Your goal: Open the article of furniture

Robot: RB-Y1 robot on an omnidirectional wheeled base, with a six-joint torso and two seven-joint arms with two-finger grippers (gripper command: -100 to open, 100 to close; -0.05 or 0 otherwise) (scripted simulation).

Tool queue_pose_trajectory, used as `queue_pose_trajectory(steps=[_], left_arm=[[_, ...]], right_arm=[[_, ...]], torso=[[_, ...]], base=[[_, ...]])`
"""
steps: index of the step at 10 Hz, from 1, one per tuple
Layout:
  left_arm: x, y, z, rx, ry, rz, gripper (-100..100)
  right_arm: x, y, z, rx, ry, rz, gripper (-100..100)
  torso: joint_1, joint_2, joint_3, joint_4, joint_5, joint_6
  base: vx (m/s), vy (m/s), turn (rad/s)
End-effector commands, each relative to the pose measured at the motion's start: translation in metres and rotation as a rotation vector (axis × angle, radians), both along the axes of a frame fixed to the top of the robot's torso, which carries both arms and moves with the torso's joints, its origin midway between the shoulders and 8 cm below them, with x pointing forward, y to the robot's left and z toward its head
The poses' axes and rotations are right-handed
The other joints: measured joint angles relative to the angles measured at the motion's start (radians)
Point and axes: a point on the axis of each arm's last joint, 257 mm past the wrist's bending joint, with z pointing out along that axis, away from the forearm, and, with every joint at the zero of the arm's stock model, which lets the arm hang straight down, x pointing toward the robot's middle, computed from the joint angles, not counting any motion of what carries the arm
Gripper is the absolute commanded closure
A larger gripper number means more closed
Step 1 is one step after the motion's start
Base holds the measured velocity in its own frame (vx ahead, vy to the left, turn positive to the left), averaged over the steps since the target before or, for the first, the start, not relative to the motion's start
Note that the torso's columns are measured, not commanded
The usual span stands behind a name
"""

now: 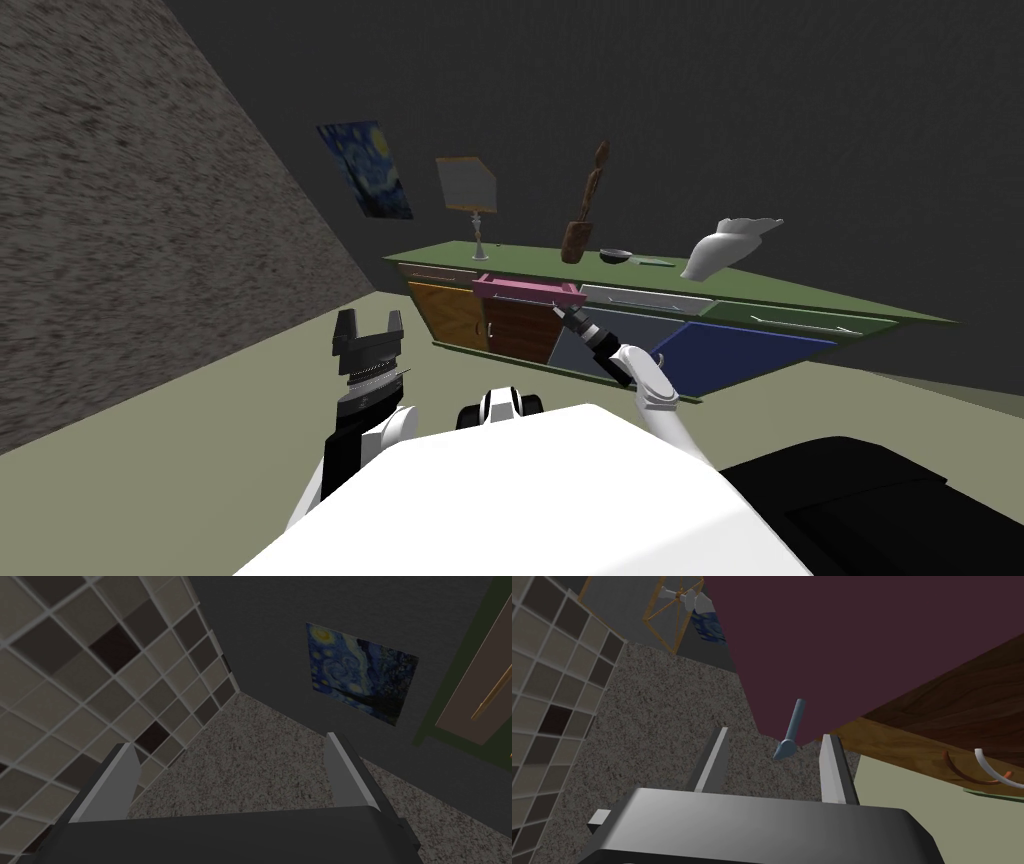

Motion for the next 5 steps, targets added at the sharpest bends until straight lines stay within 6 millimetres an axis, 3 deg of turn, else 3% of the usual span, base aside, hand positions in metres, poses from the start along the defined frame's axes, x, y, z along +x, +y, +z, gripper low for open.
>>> queue_pose_trajectory(steps=[1,5], left_arm=[[0.000,0.000,0.000,0.000,0.000,0.000,0],[0.000,0.000,0.000,0.000,0.000,0.000,0]], right_arm=[[0.003,-0.012,0.015,0.005,0.001,0.000,-100],[0.007,-0.026,0.038,0.007,0.000,0.001,-100]], torso=[[0.000,-0.001,0.000,-0.002,-0.001,0.000],[0.000,0.003,0.003,-0.001,-0.002,0.000]], base=[[-0.007,0.040,-0.004],[-0.008,0.038,-0.003]])
